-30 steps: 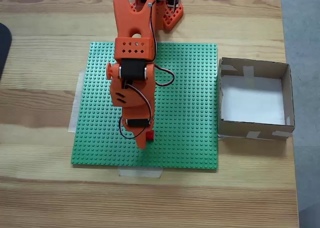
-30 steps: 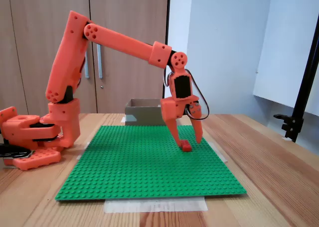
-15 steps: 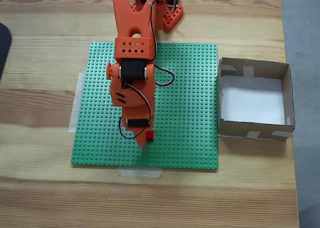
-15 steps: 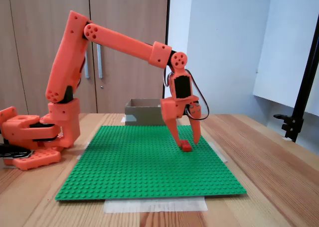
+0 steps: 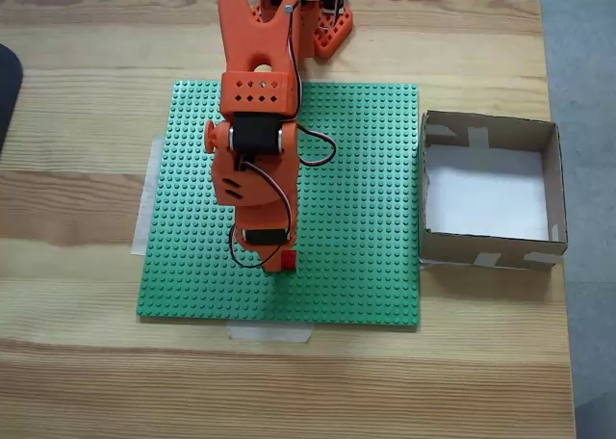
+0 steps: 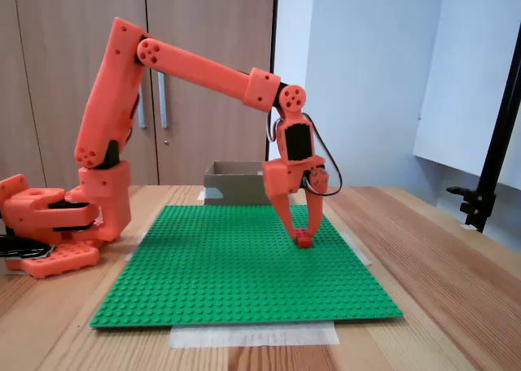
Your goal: Pick the red lego block and put it in the box.
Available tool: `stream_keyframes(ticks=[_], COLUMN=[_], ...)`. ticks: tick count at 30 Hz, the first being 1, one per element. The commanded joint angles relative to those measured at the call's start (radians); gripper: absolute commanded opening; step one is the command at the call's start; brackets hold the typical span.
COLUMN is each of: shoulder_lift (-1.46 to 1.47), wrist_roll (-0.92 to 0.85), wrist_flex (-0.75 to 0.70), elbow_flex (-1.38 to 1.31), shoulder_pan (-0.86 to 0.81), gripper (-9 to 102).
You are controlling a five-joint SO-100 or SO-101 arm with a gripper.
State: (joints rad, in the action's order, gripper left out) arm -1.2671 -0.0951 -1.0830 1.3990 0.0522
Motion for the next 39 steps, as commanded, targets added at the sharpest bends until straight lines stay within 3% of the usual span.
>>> stream_keyframes(ticks=[1, 14, 29, 39], shoulder_lift=[-0.018, -0.074, -0.146, -0.236], wrist_roll=[-0.011, -0.012, 0.020, 0.078], wrist_flex=[0.003, -0.028, -0.233, -0.341], elbow_flex=[-0.023, -0.052, -0.308, -0.367], shoulder_pan=[0.000, 0.002, 0.041, 0.176], gripper=[12, 8, 5, 4])
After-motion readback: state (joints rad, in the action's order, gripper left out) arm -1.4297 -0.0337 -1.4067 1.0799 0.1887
